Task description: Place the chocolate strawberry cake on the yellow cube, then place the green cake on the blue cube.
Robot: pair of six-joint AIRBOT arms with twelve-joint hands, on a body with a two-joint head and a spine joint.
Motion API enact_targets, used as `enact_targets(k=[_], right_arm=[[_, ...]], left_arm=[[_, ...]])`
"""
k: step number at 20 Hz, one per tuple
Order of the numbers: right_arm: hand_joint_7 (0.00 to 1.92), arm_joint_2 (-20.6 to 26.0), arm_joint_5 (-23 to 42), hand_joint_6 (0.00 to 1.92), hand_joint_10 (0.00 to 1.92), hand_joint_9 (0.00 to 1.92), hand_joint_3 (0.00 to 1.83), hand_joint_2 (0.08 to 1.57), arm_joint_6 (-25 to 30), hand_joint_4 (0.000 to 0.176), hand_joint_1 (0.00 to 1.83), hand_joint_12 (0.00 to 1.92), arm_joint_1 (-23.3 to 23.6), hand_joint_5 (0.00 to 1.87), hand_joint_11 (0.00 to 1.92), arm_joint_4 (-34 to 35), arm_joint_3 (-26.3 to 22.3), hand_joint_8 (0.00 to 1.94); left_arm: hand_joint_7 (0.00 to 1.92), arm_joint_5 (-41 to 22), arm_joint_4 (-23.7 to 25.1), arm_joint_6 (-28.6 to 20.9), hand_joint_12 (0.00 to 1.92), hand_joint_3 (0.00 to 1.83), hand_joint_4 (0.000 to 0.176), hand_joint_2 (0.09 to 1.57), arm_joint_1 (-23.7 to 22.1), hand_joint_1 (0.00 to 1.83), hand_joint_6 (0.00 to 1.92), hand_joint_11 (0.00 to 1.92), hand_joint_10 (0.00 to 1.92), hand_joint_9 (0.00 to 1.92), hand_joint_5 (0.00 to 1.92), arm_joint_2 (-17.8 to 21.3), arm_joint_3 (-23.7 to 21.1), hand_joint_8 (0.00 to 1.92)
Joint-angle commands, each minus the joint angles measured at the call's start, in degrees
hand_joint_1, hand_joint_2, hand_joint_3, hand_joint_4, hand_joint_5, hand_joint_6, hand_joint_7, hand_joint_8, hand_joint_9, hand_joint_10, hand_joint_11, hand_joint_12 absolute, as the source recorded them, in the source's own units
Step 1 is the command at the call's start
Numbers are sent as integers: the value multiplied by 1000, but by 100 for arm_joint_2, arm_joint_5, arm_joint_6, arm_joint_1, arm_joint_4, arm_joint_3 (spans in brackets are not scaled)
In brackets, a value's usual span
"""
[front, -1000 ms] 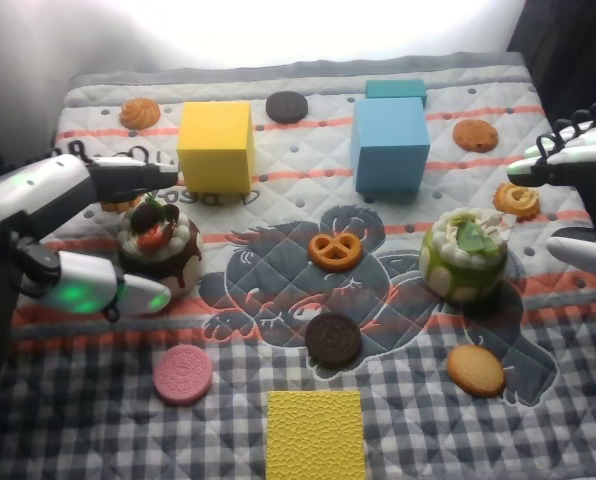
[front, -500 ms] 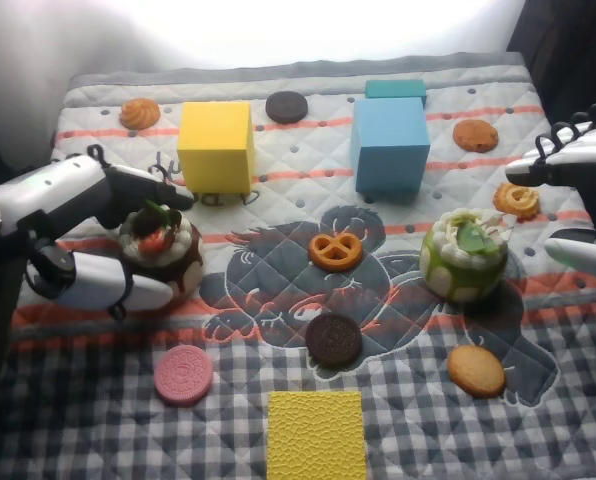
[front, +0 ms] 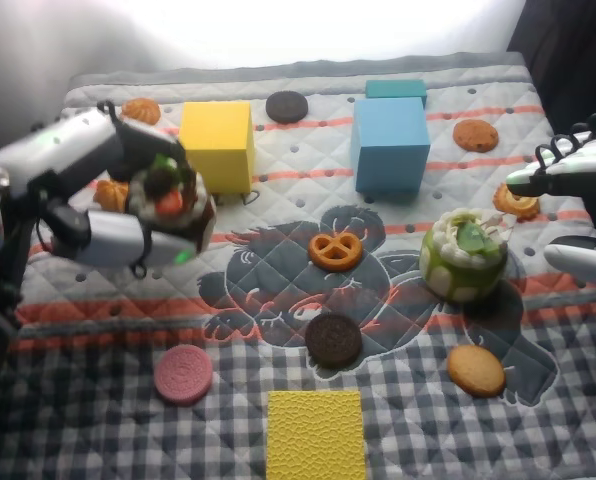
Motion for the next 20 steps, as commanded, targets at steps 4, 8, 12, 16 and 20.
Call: enact_targets(k=[4,8,12,16,20], right_arm=[[672,-25,708,2,2,586,0,1287,18,0,583,38,22,634,514,77,7,1],[666,-54,708,1,0,575,0,1284,18,0,611,32,22,628,511,77,28,1],[662,-85,708,0,0,568,0,1288,18,0,597,27,28,621,506,76,52,0],[662,-100,708,2,0,570,0,1278,18,0,667,21,32,626,507,76,63,1],[664,-104,710,0,1,568,0,1279,18,0,676,26,35,623,522,76,74,1]], left_arm=[[929,-701,58,-40,1645,2,0,1177,-568,1233,1076,1,1102,575,781,-35,335,1280],[906,-353,53,-43,1733,0,0,1175,-1091,1229,1006,47,1105,580,828,-295,778,1320],[877,112,23,-45,1700,1,0,1196,-1474,1199,1137,339,1088,698,770,-642,1250,1322],[916,515,-5,-44,1786,0,0,1180,-1524,1215,1085,1,1045,600,792,-899,1590,1278],[921,801,-197,-45,1716,0,0,1173,-1520,1232,1008,37,1067,594,821,-1117,1916,1301]])
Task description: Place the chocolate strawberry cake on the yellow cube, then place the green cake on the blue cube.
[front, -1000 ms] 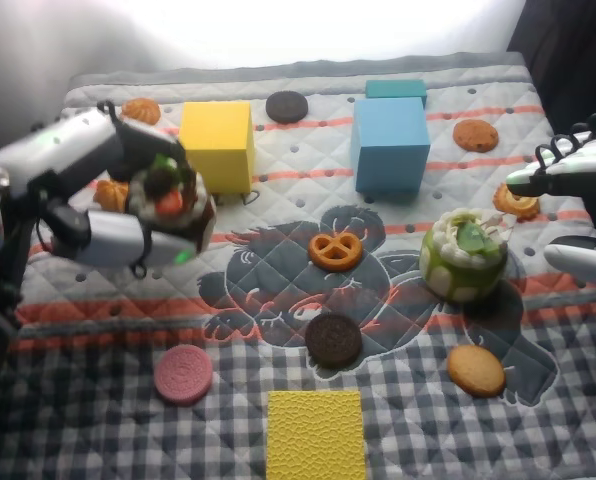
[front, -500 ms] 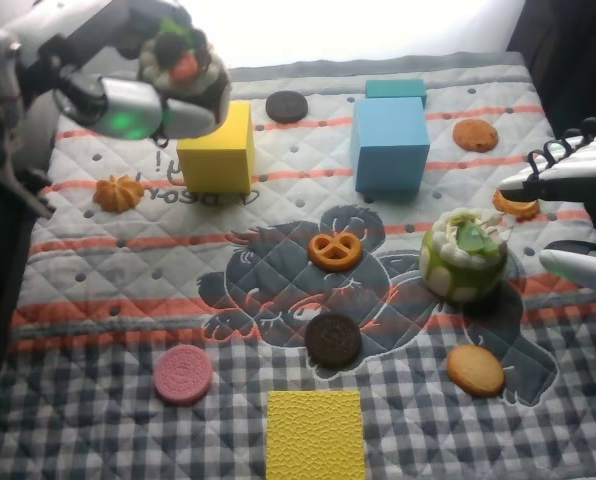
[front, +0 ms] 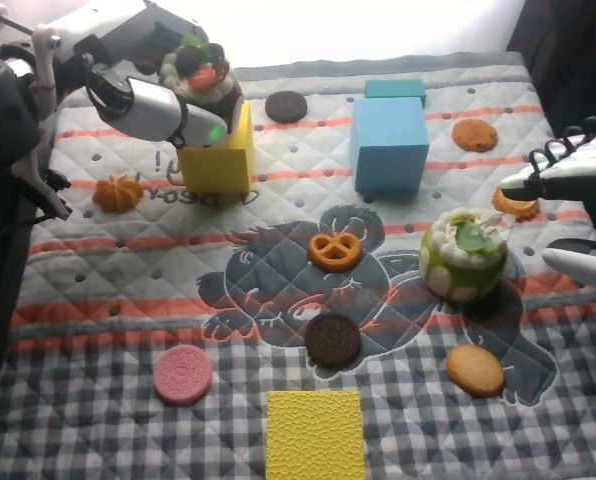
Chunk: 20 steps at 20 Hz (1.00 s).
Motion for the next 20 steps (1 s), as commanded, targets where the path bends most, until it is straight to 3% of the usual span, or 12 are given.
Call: enact_targets(k=[1,6,10,16,17,18,20], right_arm=[[668,-11,699,1,2,571,0,1279,16,0,662,29,37,626,530,65,29,2],[681,-20,710,2,4,586,0,1274,16,0,564,31,42,633,551,64,40,3],[686,-50,716,0,2,587,0,1274,16,0,598,27,43,633,554,62,55,2],[699,-61,721,3,5,604,1,1275,17,0,581,23,43,645,553,62,66,4],[702,-62,722,3,5,606,0,1271,17,0,591,24,43,648,559,62,67,4],[699,-66,722,1,2,601,0,1272,17,0,595,23,43,644,557,62,68,2],[707,-69,723,2,7,615,0,1269,17,0,586,24,43,646,563,63,69,4]], left_arm=[[919,-556,-10,-51,1672,0,0,1172,-71,1231,1004,29,1029,604,826,-22,73,1301],[953,-513,-55,-51,1650,0,0,1154,-62,1242,952,8,939,668,858,-132,226,1250],[936,-591,-88,-52,1558,0,0,1166,-51,1222,1037,0,830,699,824,-160,231,1246],[894,-690,-189,-99,1684,0,0,1193,142,1209,1116,3,928,626,763,-188,196,1324],[765,-697,-191,-122,1621,0,0,1092,163,1054,537,0,912,599,714,-188,193,901],[776,-700,-191,-156,1628,0,0,1061,189,1024,236,0,871,611,777,-187,193,679],[805,-703,-191,-199,1610,1,10,1038,222,1020,36,8,788,617,823,-181,192,502]])
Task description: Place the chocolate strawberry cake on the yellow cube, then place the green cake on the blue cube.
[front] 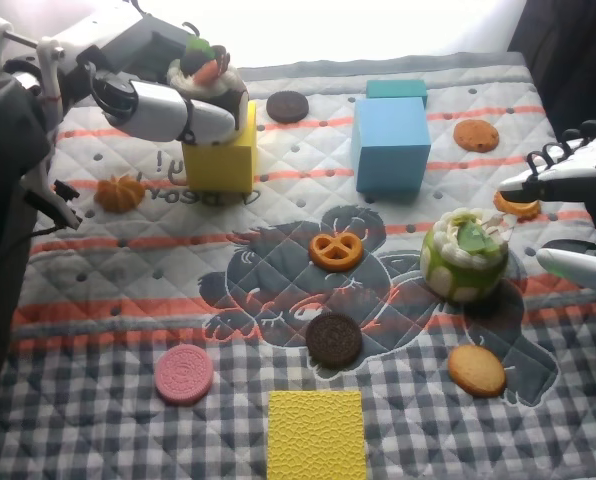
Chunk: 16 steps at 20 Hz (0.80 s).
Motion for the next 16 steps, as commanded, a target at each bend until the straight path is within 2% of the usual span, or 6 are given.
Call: enact_targets(k=[1,5,11,12,14,16], right_arm=[[704,-12,720,0,2,609,0,1273,19,0,602,21,43,644,560,61,18,2],[691,-13,721,0,0,594,0,1272,21,0,627,11,43,638,541,63,18,0],[698,-17,722,1,4,610,0,1276,50,0,614,17,43,641,563,64,15,1],[700,-18,722,0,4,617,1,1279,52,0,623,21,42,640,577,64,14,1],[699,-18,722,0,1,613,1,1278,55,0,599,20,42,639,576,64,13,0],[715,-18,722,6,5,623,0,1271,59,0,605,14,39,656,565,64,11,6]], left_arm=[[790,-471,67,-46,1604,1,0,1037,11,1013,11,5,771,602,806,22,-12,476],[731,-481,54,-58,1601,0,0,1018,73,987,0,0,776,574,756,39,-28,429],[733,-505,47,-58,1634,0,0,958,102,930,0,54,771,539,638,144,-130,51],[649,-507,47,-58,1534,0,37,889,110,871,0,11,579,522,514,168,-153,5],[592,-539,47,-58,1412,0,28,863,130,850,0,1,381,545,456,210,-200,1],[462,-561,48,-58,1262,0,54,842,141,784,0,0,67,576,312,219,-220,0]])
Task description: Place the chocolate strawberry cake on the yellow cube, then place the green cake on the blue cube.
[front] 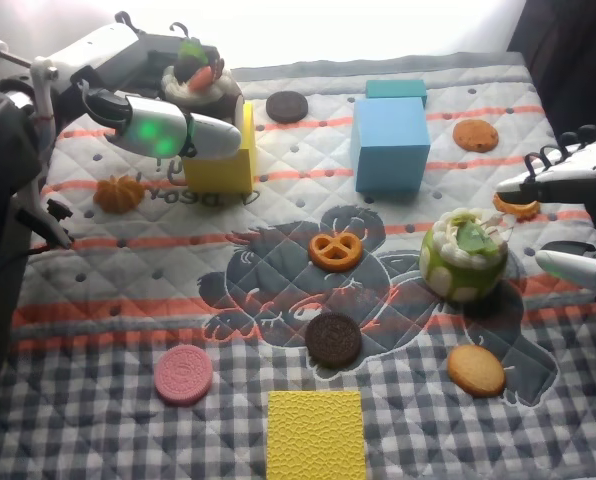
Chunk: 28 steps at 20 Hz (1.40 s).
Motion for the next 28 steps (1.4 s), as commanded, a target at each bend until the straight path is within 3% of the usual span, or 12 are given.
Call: enact_targets(k=[1,6,11,13,18,19,20,21,23,24,26,28], right_arm=[[715,6,714,6,5,623,0,1271,38,0,605,14,39,656,565,64,10,6],[710,6,713,1,1,619,1,1273,40,0,558,19,33,649,581,65,1,1],[692,6,713,1,0,600,0,1278,59,7,616,9,21,629,564,66,-4,0],[682,7,729,2,2,595,0,1276,74,7,626,10,21,618,566,66,-6,1],[602,58,1111,0,3,602,0,1226,112,4,559,15,28,500,580,36,-80,0],[523,60,1149,0,0,537,0,1126,113,47,531,1,44,384,525,25,-83,0],[490,46,1147,0,0,493,0,1095,124,51,574,0,106,358,484,-20,-84,0],[470,25,1142,0,0,466,0,1071,140,61,574,0,131,345,465,-47,-81,0],[401,-91,1102,0,0,425,0,1039,149,54,614,3,240,301,467,-101,-47,0],[371,-154,990,0,10,456,0,980,149,78,597,30,331,250,525,-163,-5,0],[311,-270,642,1,0,368,0,955,149,106,639,0,530,208,438,-311,106,0],[317,-399,303,3,0,356,0,958,149,100,696,0,700,212,409,-418,230,3]], left_arm=[[462,-563,51,-14,1262,0,54,842,-34,784,0,0,67,576,312,63,-15,0],[217,-670,68,-14,942,0,171,802,-6,769,0,0,0,333,90,177,-131,0],[0,-904,116,-13,329,1,176,791,5,744,0,0,5,38,0,363,-339,0],[0,-1100,200,-13,391,0,176,788,84,683,0,0,7,56,0,554,-566,0],[0,-2613,425,-17,10,0,176,785,1001,668,0,0,0,0,0,1447,-1852,0],[0,-3071,427,-65,0,1,176,797,1237,651,0,0,0,0,0,1589,-2125,0],[0,-3681,459,-328,0,0,176,786,1570,663,0,0,0,0,0,1753,-2390,0],[0,-3932,500,-547,0,0,145,788,1742,657,0,0,0,0,0,1824,-2495,0],[0,-4411,579,-1078,0,0,170,789,2118,589,0,0,0,0,0,1977,-2671,0],[0,-4557,579,-1143,0,0,176,787,2253,677,0,0,0,0,0,2033,-2756,0],[0,-4663,579,-1151,0,4,176,802,2380,710,0,0,0,0,0,2102,-2854,0],[0,-4776,627,-1206,0,5,159,804,2488,703,0,0,0,0,0,2139,-2933,0]])
